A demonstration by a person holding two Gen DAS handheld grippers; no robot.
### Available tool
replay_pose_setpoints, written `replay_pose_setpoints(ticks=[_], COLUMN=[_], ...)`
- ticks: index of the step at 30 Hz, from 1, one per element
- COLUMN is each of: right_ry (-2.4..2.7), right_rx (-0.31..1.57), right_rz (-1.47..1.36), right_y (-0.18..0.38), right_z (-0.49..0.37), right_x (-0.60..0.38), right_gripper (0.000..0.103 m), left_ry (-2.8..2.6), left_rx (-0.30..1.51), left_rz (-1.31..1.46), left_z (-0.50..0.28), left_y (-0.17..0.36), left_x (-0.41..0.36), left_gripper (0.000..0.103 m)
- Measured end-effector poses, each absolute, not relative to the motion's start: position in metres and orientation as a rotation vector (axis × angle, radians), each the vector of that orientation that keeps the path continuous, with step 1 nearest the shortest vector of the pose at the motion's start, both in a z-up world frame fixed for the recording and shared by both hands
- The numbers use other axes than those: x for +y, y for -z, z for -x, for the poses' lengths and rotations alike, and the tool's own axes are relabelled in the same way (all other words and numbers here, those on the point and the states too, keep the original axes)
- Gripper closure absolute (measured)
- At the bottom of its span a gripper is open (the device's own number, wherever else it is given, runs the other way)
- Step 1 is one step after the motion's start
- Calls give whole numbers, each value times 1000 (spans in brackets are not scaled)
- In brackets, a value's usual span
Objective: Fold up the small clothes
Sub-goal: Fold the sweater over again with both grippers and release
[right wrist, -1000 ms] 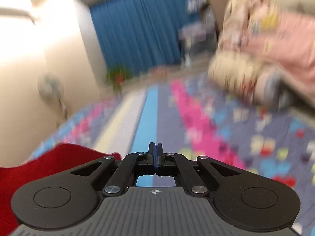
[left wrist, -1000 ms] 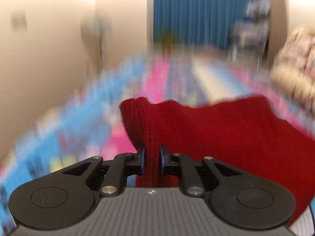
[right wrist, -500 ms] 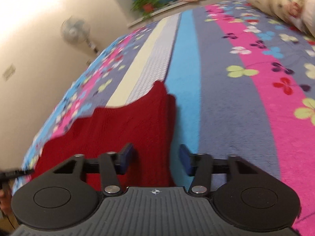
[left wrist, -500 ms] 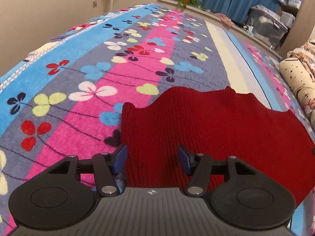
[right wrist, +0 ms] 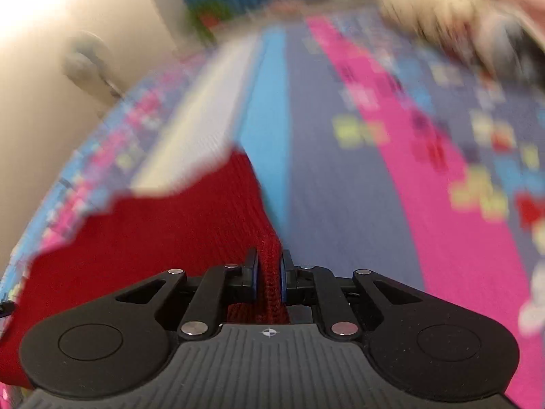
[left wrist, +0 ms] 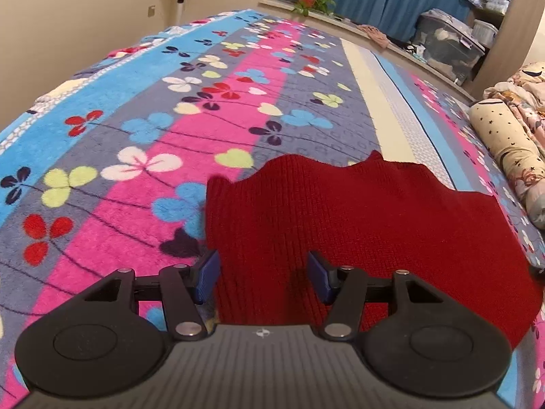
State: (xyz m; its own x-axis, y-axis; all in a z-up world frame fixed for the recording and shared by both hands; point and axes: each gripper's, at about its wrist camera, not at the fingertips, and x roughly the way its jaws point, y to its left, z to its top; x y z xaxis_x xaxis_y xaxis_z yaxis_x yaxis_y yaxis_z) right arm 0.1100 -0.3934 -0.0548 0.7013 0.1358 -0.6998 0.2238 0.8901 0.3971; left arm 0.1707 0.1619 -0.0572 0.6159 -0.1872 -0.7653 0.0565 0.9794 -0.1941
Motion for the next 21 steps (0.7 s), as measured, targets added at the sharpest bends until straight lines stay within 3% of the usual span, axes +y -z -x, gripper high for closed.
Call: replay_pose_setpoints(ticks=[3, 5, 7, 11, 18, 21], right_ry=[35, 25, -21, -11, -23, -76], right_rx=[827, 809, 817, 852, 811, 893], right_rz=[-517, -494, -524, -520, -590, -561], right_y=[57, 50, 49, 51, 40, 51], right_z=[-112, -108, -106, -105, -90, -93], right_x=[-394, -390, -390, -392, -407, -399], right_gripper=[80, 65, 65, 48, 48, 49], left_ry=[153, 147, 138, 138, 126, 109], left_rx=[920, 963, 1016, 1047, 1049, 1032], left_rz=[154, 155, 166, 242, 260, 242], left_z=[-168, -166, -163, -151, -121, -108], left_y=[59, 63, 68, 71, 62, 58], left_x=[162, 164, 167, 179, 176, 174], left_gripper=[37, 32, 28, 26, 24, 23])
